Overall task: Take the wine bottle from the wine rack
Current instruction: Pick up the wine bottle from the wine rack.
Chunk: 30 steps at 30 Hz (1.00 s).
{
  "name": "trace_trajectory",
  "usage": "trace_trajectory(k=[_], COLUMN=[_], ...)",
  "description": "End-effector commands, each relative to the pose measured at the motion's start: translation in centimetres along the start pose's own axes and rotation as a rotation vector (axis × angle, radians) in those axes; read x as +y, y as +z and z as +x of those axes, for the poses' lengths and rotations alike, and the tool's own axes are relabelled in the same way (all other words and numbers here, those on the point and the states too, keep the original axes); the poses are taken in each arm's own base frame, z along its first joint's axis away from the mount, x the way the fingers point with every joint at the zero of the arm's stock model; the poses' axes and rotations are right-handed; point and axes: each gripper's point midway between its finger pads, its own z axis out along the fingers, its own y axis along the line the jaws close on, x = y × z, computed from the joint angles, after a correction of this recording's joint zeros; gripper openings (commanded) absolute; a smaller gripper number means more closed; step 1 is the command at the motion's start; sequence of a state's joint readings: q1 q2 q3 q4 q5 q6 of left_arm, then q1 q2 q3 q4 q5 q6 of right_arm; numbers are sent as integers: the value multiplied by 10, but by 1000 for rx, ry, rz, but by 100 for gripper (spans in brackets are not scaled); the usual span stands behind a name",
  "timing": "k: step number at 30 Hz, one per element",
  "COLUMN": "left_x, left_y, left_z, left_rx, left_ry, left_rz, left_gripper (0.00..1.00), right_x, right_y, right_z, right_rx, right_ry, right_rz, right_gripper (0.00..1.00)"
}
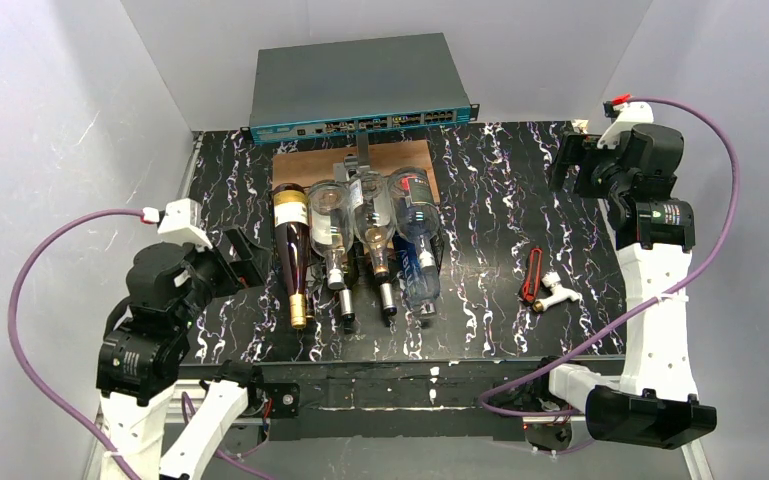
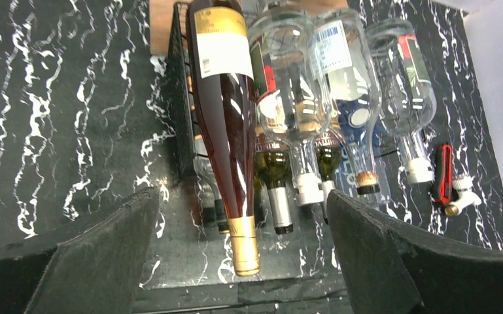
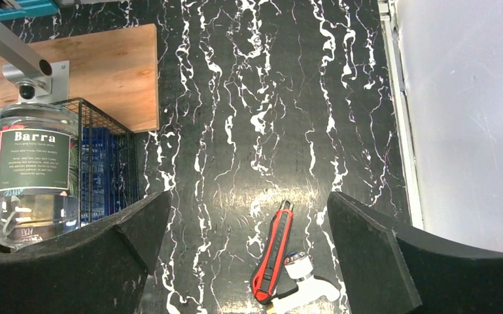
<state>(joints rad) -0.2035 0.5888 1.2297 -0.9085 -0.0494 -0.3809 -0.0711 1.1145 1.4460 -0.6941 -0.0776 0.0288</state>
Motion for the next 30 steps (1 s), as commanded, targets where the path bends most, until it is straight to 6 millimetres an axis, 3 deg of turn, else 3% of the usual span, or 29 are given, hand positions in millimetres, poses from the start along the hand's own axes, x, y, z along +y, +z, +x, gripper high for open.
trace_trajectory(k=[1,8,12,16,21,30], left_x=[-13,-30,-39,-43,-46,-46], left_y=[8,18,28,35,42,43], left_z=[17,25,32,34,44,53], left_rx=[95,151,203,230,287,361], left_ry=[-19,-81,-110,-118,-130,-84], left_rz=[66,133,162,167,173,143], left_gripper=[99,99,99,99,99,99], right_x=[1,5,9,29,80,83], right_y=[-7,-6,-5,-6,-22,-12], right_z=[-17,-9,3,22,58,67], right_rx=[-41,-19,4,44,67,96], right_ry=[4,-17,-112,-237,-398,-333], right_rz=[-12,-55,-119,-278,-695,-725], right_gripper=[100,100,100,100,100,100])
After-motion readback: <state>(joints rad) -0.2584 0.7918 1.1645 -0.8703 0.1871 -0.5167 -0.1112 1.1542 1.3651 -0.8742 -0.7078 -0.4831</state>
